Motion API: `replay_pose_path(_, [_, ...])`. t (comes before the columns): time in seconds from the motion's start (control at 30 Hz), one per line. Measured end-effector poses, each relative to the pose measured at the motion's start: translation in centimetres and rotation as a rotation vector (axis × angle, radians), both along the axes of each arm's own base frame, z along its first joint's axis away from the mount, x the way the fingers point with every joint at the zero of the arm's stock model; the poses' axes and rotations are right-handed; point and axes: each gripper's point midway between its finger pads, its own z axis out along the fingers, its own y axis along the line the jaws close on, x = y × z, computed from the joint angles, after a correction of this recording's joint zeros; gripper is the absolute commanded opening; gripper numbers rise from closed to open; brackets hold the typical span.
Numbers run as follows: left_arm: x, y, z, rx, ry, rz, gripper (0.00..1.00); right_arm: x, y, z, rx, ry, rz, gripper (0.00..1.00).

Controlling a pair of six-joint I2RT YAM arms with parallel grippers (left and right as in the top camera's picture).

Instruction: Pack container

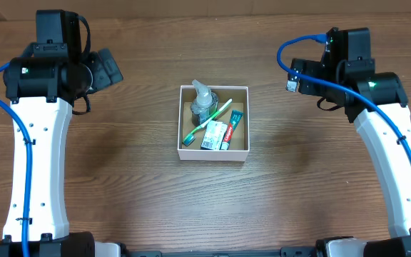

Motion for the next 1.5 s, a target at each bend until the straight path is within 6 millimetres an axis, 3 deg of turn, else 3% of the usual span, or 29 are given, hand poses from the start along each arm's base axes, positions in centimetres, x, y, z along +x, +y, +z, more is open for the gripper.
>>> replay_pose_path(0.1, [-0.8,-0.1,-0.2,0.009,0.028,-0.030,1.00,-1.1,-1.3,0.8,0.023,-0.001,-0.063,1.00])
replay_pose_path(0.23, [-2.1,-0.4,1.6,0.030,-0.053,-0.070,1.00,-3.1,-2.7,5.2,0.047,-0.123,-0.113,1.00])
replay_pose_path(0.33, [-4.7,-1.4,3.6,0.049,-0.164,-0.121,1.00,-5.7,-2.8,8.4,0.063,-0.230,-0.115,1.00])
replay_pose_path(0.4, [-7.2,-2.1,4.7,0.058,-0.252,-0.153,1.00,-7.7,-2.9,9.3,0.069,-0.283,-0.115,1.00])
replay_pose_path(0.5, [-10.6,-2.1,5.2,0.064,-0.371,-0.163,1.00,-9.9,-3.0,7.9,0.075,-0.320,-0.115,1.00])
replay_pose_path(0.57, [-13.0,-1.9,4.2,0.066,-0.410,-0.160,1.00,-11.1,-3.0,6.1,0.078,-0.329,-0.118,1.00])
replay_pose_path(0.6, [-14.7,-1.8,3.0,0.063,-0.429,-0.150,1.00,-11.9,-3.0,4.8,0.079,-0.333,-0.118,1.00])
replay_pose_path(0.73, [-17.8,-1.4,-1.2,0.053,-0.424,-0.123,1.00,-14.5,-3.2,1.7,0.077,-0.335,-0.120,1.00])
replay_pose_path(0.87, [-18.9,-1.3,-4.3,0.051,-0.379,-0.116,1.00,-16.2,-3.4,0.5,0.069,-0.300,-0.125,1.00])
replay_pose_path(1.07, [-20.6,-1.1,-7.8,0.053,-0.240,-0.115,1.00,-16.7,-3.4,-0.3,0.065,-0.258,-0.126,1.00])
replay_pose_path(1.5, [-21.5,-1.0,-9.0,0.054,-0.182,-0.116,1.00,-17.0,-3.4,-0.7,0.063,-0.239,-0.127,1.00])
